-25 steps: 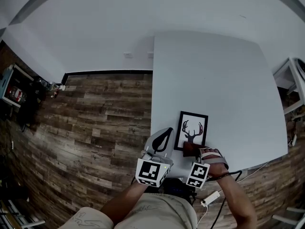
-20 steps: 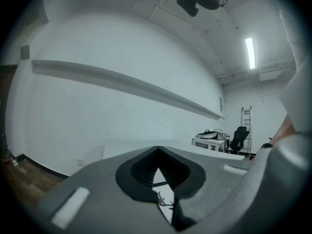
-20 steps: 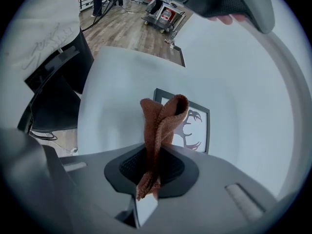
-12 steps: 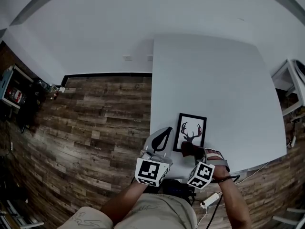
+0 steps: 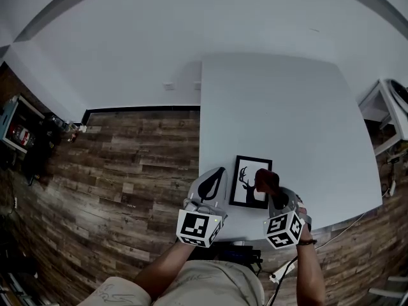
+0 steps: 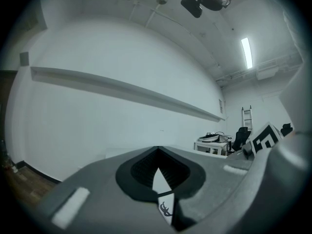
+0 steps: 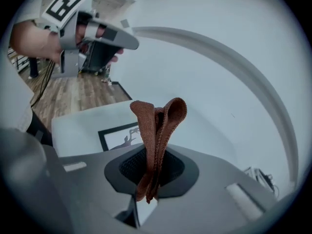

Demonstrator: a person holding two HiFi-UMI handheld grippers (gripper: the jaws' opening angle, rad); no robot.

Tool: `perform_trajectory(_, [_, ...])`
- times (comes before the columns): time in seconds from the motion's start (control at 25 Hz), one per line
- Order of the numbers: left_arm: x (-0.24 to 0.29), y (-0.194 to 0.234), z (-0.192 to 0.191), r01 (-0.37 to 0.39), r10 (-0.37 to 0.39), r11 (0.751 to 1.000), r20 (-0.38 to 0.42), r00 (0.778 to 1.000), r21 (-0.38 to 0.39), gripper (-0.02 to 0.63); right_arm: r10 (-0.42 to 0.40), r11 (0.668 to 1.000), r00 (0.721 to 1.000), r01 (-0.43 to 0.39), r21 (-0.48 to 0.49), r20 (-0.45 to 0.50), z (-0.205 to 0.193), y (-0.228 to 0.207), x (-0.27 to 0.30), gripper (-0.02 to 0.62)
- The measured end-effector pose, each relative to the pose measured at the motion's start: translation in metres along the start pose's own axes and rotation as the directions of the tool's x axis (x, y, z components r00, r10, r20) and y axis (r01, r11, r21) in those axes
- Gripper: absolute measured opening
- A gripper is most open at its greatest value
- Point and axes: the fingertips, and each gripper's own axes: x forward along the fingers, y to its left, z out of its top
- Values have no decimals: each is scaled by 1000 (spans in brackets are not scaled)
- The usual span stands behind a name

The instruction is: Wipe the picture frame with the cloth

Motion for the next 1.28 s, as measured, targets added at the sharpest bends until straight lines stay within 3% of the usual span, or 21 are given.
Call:
perform_trajectory(0.12, [2, 2, 3, -3, 3, 1000, 2, 1000, -12, 0, -80, 988, 994, 71, 134, 68, 9, -25, -13, 61])
perform_trajectory(0.28, [3, 4, 7, -11, 11, 1000, 4, 1000, -17, 0, -194, 940, 969, 140, 311, 150, 16, -55, -34, 61])
perform_trajectory(0.56, [8, -8, 18, -2, 3, 1000, 31, 1000, -15, 0, -397, 819, 869, 190, 541, 296, 31, -93, -84, 61])
perform_trajectory(0.84, [12, -24, 17, 18, -18, 1000, 35, 999, -11, 0, -483, 759, 807, 193, 622, 339, 37, -105, -115, 60])
perform_trajectory(1.28, [13, -27, 16, 14, -14, 1000, 35, 999, -7, 0, -490, 744, 801, 178, 644, 345, 32, -110, -118, 58])
